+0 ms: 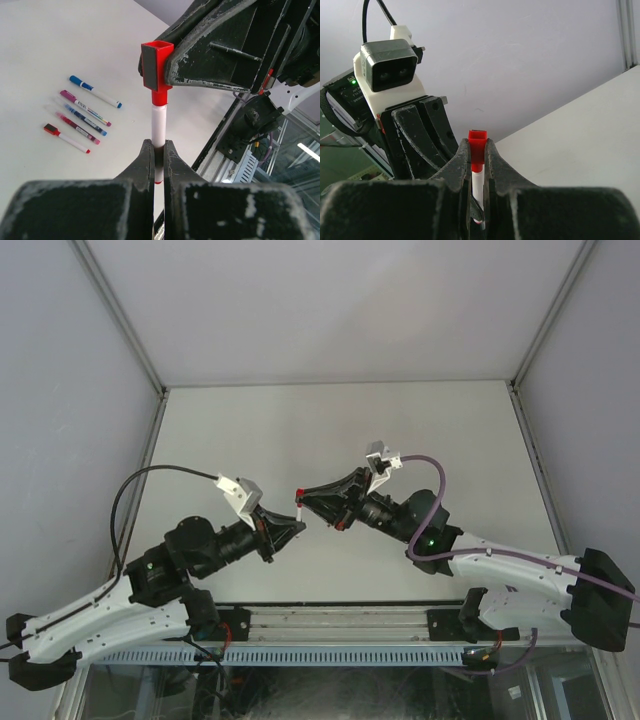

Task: Insert the pens into the pen caps
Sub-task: Press the pen cap onto the pen.

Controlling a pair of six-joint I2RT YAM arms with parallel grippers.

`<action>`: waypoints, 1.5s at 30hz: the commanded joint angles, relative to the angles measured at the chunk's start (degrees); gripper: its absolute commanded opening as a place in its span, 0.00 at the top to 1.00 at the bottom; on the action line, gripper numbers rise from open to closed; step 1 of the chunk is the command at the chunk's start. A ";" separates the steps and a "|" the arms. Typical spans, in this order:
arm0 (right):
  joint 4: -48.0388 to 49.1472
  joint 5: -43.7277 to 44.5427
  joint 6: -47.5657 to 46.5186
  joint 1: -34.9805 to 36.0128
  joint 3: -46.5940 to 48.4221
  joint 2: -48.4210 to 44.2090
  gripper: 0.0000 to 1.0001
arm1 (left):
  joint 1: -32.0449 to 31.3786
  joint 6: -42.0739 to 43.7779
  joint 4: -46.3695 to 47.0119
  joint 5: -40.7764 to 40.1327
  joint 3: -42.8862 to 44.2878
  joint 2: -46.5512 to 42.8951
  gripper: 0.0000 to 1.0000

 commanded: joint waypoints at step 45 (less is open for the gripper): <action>-11.53 11.78 -6.71 14.39 -3.71 -0.91 0.93 | -0.03 -0.86 6.25 -5.89 1.07 -3.77 1.00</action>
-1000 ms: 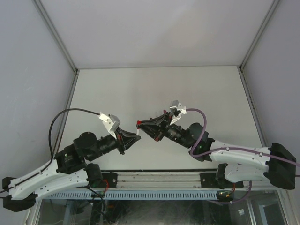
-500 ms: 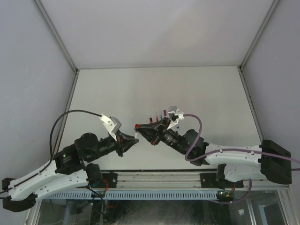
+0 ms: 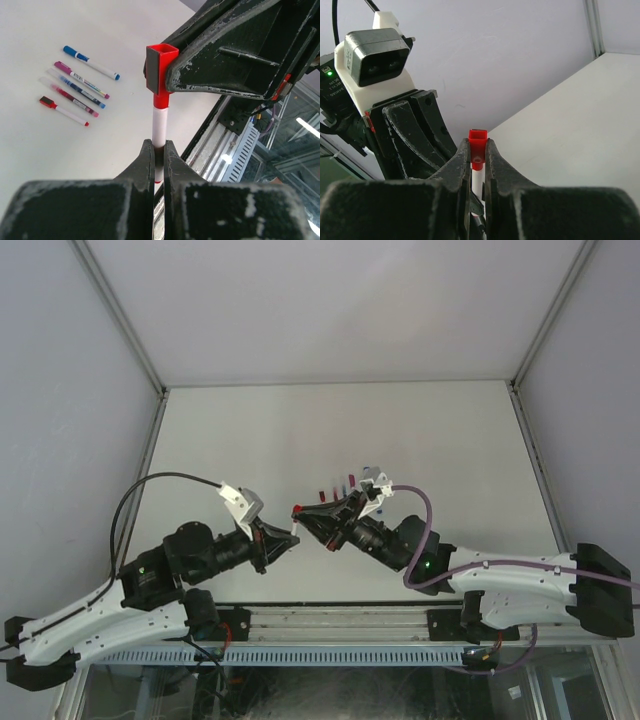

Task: Insert the pens into the pen caps
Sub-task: Press the pen cap onto the pen.

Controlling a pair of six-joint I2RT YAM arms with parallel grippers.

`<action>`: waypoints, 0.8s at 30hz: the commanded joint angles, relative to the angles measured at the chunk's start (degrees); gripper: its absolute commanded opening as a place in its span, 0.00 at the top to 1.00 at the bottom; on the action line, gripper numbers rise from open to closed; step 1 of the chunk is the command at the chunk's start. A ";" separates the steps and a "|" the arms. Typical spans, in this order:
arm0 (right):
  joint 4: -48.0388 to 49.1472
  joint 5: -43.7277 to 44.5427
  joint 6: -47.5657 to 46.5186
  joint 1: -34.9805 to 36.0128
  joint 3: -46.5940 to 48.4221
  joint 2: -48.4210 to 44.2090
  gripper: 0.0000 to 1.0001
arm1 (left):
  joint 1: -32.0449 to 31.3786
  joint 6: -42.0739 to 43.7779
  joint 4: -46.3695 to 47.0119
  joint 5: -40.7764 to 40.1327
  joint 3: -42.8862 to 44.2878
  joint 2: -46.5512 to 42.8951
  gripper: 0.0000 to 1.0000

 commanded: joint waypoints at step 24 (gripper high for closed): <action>-31.15 -0.16 -2.31 -7.56 3.22 -15.52 0.17 | 0.79 -0.28 13.07 -9.69 0.76 -0.30 1.00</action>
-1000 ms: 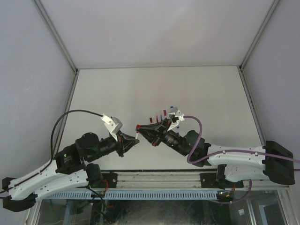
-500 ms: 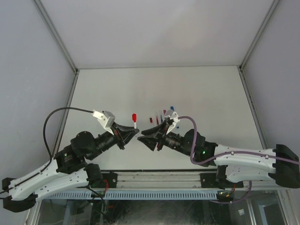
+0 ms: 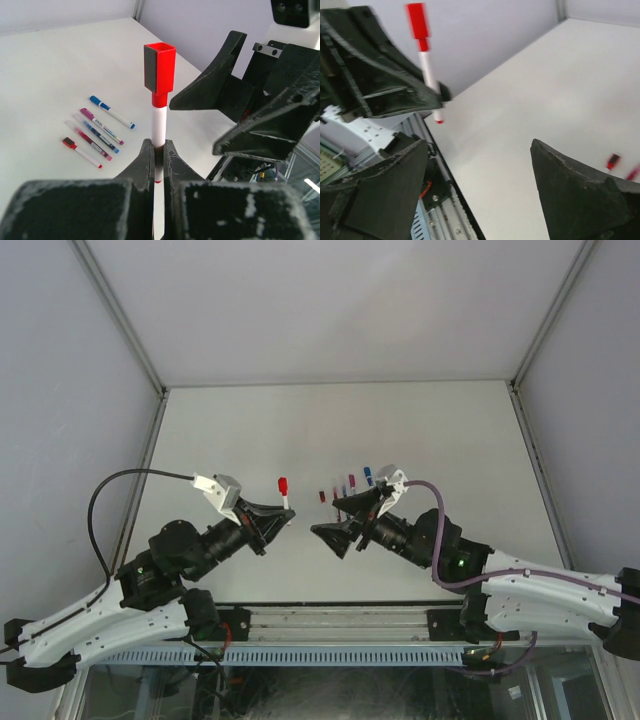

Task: Insert the pens into the pen caps
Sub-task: Press the pen cap onto the pen.

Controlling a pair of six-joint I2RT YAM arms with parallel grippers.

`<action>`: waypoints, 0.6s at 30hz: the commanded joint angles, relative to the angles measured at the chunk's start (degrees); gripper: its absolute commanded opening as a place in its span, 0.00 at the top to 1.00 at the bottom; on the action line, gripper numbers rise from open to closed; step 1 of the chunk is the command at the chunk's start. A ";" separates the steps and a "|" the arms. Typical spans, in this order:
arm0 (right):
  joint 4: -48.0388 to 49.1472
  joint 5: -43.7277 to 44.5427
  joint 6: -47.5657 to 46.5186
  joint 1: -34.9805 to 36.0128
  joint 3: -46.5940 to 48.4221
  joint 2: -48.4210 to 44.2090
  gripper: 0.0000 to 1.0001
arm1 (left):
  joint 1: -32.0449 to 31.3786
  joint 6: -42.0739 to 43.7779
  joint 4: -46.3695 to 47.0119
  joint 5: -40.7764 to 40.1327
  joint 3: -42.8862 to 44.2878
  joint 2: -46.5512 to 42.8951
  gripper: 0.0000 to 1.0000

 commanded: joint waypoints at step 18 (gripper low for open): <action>-27.54 -2.95 0.21 -18.48 7.15 -7.37 0.00 | 0.31 -0.46 1.93 -1.64 0.33 0.87 1.00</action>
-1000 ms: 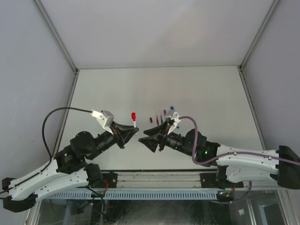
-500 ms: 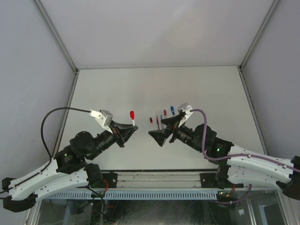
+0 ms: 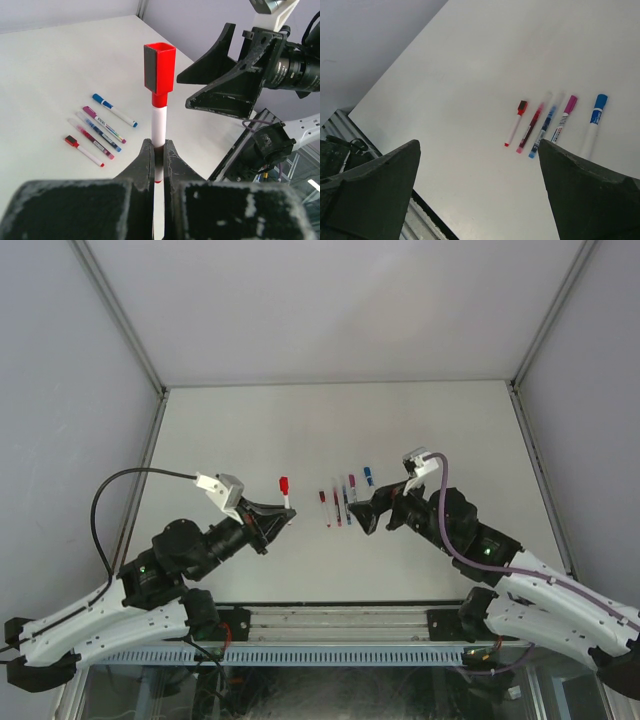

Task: Insert the pens into the pen caps
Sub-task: Press the pen cap onto the pen.

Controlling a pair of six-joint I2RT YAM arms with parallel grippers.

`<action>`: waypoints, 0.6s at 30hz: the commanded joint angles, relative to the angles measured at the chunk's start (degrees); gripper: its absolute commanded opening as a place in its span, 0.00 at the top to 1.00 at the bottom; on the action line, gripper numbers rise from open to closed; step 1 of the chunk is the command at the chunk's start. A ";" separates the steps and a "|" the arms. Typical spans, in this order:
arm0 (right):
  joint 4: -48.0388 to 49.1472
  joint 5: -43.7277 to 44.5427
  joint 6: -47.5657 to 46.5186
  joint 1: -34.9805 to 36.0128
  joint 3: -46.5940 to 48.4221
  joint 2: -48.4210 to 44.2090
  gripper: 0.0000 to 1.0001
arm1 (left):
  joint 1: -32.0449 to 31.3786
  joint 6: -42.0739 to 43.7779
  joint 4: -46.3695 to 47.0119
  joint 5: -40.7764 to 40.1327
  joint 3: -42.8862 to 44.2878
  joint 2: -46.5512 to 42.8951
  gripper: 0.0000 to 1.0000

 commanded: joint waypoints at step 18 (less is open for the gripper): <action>10.46 -20.43 -3.31 -5.89 17.28 7.91 0.11 | 0.25 -0.60 2.01 0.35 0.12 0.82 1.00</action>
